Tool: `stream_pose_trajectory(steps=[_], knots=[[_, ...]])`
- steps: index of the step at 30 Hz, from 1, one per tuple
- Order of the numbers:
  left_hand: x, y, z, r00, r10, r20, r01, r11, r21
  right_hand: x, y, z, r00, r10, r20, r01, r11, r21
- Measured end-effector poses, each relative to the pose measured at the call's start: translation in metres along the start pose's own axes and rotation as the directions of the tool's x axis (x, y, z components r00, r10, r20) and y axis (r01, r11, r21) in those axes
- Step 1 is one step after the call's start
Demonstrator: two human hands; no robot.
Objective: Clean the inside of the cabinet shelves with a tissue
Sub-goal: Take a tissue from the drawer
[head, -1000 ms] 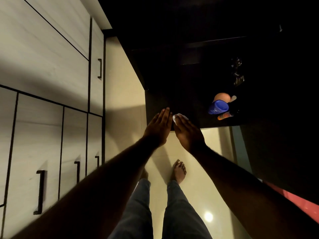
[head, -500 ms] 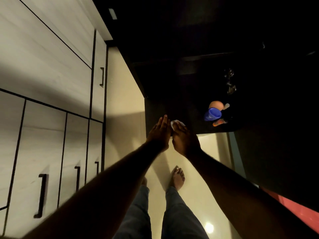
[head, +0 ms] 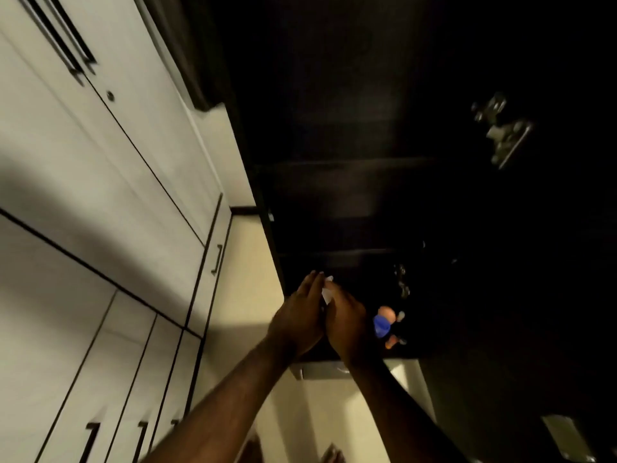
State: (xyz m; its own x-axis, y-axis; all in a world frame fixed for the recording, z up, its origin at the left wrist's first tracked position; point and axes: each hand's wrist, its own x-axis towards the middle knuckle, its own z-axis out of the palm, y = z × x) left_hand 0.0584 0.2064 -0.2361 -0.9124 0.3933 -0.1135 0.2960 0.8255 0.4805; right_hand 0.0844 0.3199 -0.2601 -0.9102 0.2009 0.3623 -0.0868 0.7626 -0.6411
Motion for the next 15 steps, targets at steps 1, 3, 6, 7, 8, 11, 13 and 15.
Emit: stream_pose_trajectory(steps=[1, 3, 6, 7, 8, 11, 13, 15], knots=[[-0.002, 0.011, -0.017, 0.998, 0.020, -0.061, -0.021, 1.000, -0.013, 0.007, -0.015, -0.016, 0.999, 0.014, -0.036, -0.014, 1.000, 0.011], [-0.008, 0.036, -0.056, 0.975, 0.117, -0.191, -0.120, 0.993, -0.002, 0.027, -0.049, -0.054, 0.988, 0.091, -0.121, -0.082, 0.993, 0.083], [-0.010, 0.063, -0.106, 0.894, 0.270, -0.357, -0.271, 0.961, 0.047, 0.057, -0.091, -0.101, 0.975, 0.035, -0.222, -0.009, 0.993, 0.117], [-0.009, 0.072, -0.122, 0.858, 0.306, -0.413, -0.304, 0.950, 0.072, 0.066, -0.106, -0.116, 0.976, 0.027, -0.216, 0.003, 0.990, 0.140], [-0.010, 0.082, -0.139, 0.825, 0.322, -0.465, -0.321, 0.943, 0.085, 0.075, -0.118, -0.130, 0.980, 0.028, -0.197, 0.007, 0.984, 0.176], [-0.010, 0.107, -0.187, 0.717, 0.381, -0.583, -0.356, 0.920, 0.164, 0.095, -0.145, -0.161, 0.965, -0.004, -0.263, 0.084, 0.952, 0.294], [-0.011, 0.115, -0.208, 0.665, 0.418, -0.619, -0.354, 0.906, 0.232, 0.105, -0.155, -0.171, 0.945, -0.024, -0.327, 0.143, 0.928, 0.344], [-0.010, 0.114, -0.225, 0.634, 0.432, -0.642, -0.331, 0.901, 0.281, 0.116, -0.163, -0.178, 0.927, -0.079, -0.368, 0.207, 0.923, 0.325]])
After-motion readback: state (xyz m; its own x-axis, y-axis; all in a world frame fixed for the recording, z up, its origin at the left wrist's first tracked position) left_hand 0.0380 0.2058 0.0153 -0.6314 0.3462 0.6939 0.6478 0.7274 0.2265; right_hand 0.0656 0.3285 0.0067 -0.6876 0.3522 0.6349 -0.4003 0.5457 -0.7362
